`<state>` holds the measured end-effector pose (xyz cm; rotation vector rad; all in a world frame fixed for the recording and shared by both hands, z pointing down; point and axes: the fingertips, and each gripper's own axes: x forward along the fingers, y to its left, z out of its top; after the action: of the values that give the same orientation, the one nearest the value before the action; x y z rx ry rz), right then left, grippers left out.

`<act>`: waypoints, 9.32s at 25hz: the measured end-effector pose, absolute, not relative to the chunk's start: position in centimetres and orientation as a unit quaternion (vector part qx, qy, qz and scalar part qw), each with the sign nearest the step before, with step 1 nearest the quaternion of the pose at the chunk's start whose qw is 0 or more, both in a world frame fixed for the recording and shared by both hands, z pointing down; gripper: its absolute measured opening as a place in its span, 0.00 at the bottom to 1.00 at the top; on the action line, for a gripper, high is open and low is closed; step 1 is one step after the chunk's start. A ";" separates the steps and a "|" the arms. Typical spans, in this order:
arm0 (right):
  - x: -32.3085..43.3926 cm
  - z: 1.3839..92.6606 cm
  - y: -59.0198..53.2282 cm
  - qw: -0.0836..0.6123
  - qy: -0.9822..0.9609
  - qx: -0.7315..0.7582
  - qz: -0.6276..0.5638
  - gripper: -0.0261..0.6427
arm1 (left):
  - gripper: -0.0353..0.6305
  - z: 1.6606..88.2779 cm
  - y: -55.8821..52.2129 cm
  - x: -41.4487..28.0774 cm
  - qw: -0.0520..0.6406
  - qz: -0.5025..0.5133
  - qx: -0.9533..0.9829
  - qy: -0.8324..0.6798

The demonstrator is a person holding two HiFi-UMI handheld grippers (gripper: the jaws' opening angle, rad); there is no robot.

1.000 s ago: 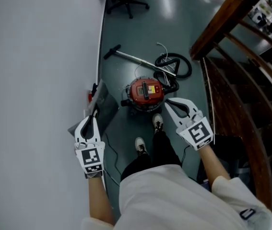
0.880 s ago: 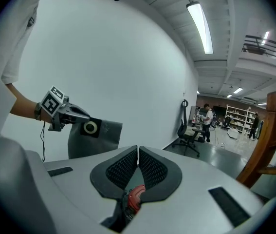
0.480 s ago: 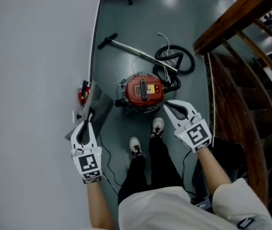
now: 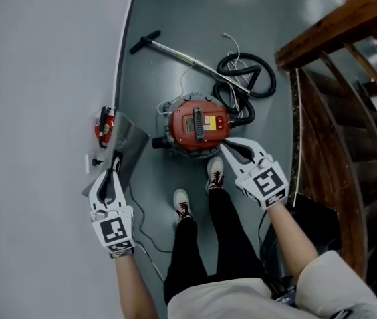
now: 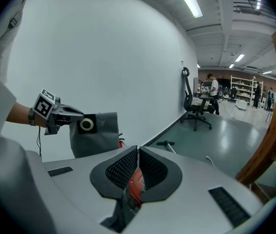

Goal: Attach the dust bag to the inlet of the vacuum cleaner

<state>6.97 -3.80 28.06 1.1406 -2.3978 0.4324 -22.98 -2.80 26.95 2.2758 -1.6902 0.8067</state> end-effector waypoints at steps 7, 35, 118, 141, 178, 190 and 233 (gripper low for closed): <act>7.5 34.3 -5.3 0.211 -0.859 0.415 0.215 0.08 | 0.09 31.9 -4.1 -23.0 0.133 0.261 0.759 -0.581; 7.7 50.1 -9.3 0.208 -0.814 0.421 0.341 0.09 | 0.09 49.9 -5.1 -21.7 0.238 0.240 0.750 -0.569; 5.6 55.9 -9.2 0.113 -0.806 0.358 0.457 0.25 | 0.09 60.8 -7.5 -16.3 0.382 0.155 0.734 -0.540; 5.3 55.9 -9.2 0.099 -0.807 0.369 0.450 0.25 | 0.10 60.6 -7.3 -15.7 0.472 0.075 0.716 -0.508; 5.3 55.8 -9.2 0.095 -0.811 0.376 0.439 0.25 | 0.09 62.0 -6.6 -16.1 0.467 0.137 0.698 -0.526; 5.0 56.1 -9.1 0.090 -0.815 0.370 0.437 0.26 | 0.09 61.5 -6.9 -15.4 0.449 0.167 0.709 -0.518; 4.8 56.5 -8.8 0.085 -0.804 0.373 0.455 0.26 | 0.11 61.1 -6.2 -13.0 0.456 0.180 0.723 -0.486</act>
<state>4.75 -8.85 56.48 1.1112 -2.3982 1.3563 -13.01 -6.23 61.12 1.7833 -1.1987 0.4450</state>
